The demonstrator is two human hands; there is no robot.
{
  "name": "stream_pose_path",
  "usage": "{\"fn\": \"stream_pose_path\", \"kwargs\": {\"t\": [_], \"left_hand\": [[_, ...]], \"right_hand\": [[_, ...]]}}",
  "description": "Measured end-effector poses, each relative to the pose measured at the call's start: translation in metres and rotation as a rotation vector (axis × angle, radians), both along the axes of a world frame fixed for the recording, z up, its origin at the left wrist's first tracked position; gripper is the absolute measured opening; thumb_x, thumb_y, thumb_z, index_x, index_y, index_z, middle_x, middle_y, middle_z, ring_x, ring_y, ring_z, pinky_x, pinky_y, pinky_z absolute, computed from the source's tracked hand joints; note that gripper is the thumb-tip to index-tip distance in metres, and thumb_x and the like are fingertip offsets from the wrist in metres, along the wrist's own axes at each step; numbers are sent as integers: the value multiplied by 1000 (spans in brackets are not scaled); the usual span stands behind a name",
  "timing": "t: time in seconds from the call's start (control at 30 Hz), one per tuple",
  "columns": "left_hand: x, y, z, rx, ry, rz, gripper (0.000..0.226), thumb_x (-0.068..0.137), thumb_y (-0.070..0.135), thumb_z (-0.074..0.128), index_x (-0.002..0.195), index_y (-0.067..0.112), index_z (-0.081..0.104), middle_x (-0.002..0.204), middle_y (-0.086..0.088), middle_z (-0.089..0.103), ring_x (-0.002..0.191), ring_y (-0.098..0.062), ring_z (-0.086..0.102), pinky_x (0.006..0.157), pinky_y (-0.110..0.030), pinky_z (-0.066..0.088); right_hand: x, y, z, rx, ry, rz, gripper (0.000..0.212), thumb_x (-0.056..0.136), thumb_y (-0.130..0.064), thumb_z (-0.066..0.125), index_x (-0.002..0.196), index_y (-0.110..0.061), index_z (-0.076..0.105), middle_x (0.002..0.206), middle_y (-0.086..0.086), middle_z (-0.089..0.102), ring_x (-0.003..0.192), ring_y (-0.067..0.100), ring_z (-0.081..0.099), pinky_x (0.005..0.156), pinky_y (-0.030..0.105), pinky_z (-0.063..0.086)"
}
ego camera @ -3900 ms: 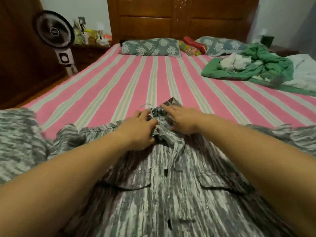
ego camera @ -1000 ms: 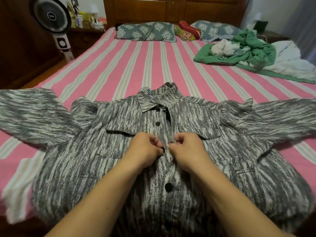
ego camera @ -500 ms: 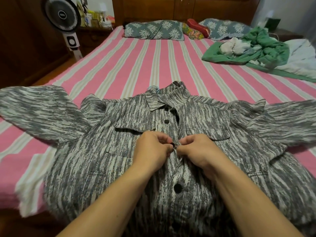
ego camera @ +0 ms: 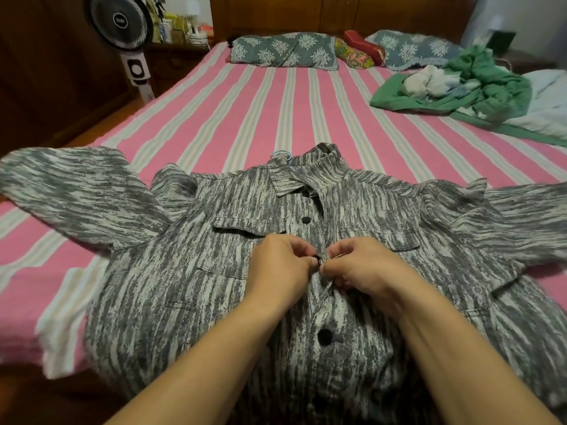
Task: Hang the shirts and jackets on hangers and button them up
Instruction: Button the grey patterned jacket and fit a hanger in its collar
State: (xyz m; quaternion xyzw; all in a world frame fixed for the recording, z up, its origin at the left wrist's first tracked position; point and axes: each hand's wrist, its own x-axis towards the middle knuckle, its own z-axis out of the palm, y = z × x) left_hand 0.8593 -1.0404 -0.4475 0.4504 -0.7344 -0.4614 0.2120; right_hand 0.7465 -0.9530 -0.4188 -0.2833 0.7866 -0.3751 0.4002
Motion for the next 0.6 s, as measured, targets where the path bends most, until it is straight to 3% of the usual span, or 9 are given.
{"fn": "stream_pose_path", "kwargs": {"t": [0.1, 0.2, 0.27, 0.4, 0.53, 0.6], "left_hand": [[0, 0, -1, -20, -15, -8, 16, 84, 19, 82, 71, 26, 75, 70, 12, 72, 69, -4, 68, 66, -25, 56], [1, -3, 1, 98, 46, -14, 18, 85, 13, 80, 70, 23, 78, 70, 9, 75, 72, -11, 70, 71, -31, 58], [2, -7, 3, 194, 63, -9, 16, 86, 8, 78, 74, 19, 79, 73, 2, 76, 69, -14, 69, 69, -31, 57], [4, -11, 9, 370, 83, -43, 13, 88, -6, 71, 82, 5, 76, 78, -16, 76, 63, -20, 66, 67, -33, 59], [5, -16, 15, 451, 126, -7, 13, 92, -3, 63, 82, 0, 71, 75, -10, 71, 59, -17, 63, 58, -29, 60], [4, -15, 17, 493, 133, -25, 23, 94, 9, 66, 71, 6, 66, 58, -1, 62, 47, -11, 56, 50, -27, 53]], "right_hand": [[-1, 3, 1, -21, -81, 60, 9, 85, -2, 73, 84, -8, 67, 79, 16, 71, 66, 20, 61, 62, 32, 49], [-7, 6, 3, -93, -269, 56, 11, 91, 6, 58, 98, -2, 63, 87, 18, 74, 67, 19, 66, 55, 23, 45], [-11, 4, 2, -91, -291, 53, 15, 95, 5, 50, 105, 1, 61, 86, 16, 75, 65, 18, 66, 55, 24, 46], [1, -4, -2, -51, -31, 43, 9, 94, -1, 58, 94, -3, 67, 69, 7, 71, 51, 10, 56, 46, 21, 43], [15, -9, -10, -45, 243, 41, 5, 88, -8, 64, 85, -12, 63, 69, 2, 68, 56, 14, 56, 56, 33, 50], [22, -9, -13, -15, 450, 36, 7, 87, -18, 65, 84, -18, 59, 72, -3, 64, 62, 14, 57, 60, 35, 53]]}}
